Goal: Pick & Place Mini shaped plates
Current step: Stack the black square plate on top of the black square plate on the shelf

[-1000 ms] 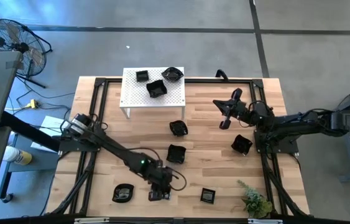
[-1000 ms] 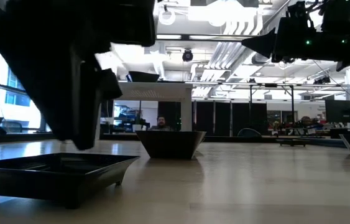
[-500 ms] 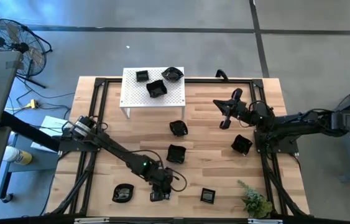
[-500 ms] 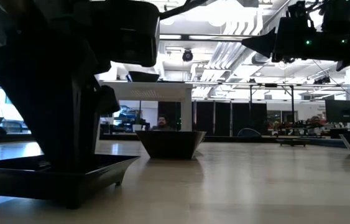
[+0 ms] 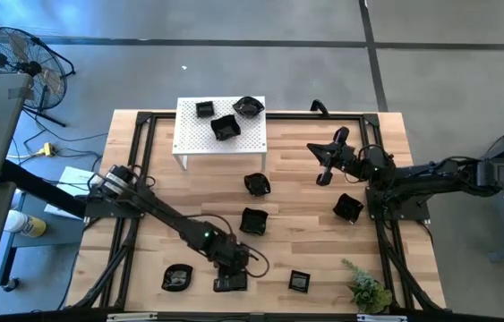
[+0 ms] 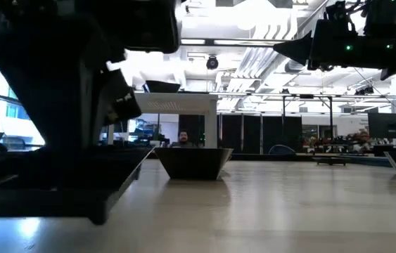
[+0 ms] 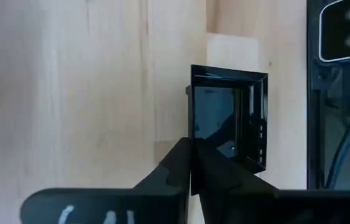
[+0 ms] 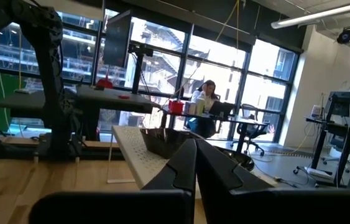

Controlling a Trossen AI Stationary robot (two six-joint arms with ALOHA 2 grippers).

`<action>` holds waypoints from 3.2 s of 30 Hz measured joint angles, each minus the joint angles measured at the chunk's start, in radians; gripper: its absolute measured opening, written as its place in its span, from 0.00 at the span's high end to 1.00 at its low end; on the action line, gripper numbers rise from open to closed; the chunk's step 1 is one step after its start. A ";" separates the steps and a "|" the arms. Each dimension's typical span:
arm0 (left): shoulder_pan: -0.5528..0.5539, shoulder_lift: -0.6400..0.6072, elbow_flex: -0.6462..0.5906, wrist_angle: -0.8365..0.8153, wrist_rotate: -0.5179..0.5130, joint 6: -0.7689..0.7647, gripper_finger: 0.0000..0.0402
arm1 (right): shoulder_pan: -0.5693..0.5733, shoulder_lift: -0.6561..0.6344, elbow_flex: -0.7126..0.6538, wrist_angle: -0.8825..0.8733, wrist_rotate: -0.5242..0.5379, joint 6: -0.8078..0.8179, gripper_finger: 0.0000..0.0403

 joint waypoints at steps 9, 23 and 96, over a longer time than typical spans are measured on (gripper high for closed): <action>0.096 -0.163 -0.002 -0.097 0.001 0.021 0.99 | 0.000 0.000 0.000 -0.003 0.000 0.005 0.99; 0.352 -0.559 0.000 -0.223 -0.224 0.000 0.99 | 0.003 -0.001 -0.003 -0.029 -0.005 0.034 0.98; 1.288 -0.573 -0.118 -0.247 -0.245 -0.475 0.99 | 0.003 0.002 -0.003 -0.021 -0.057 0.079 1.00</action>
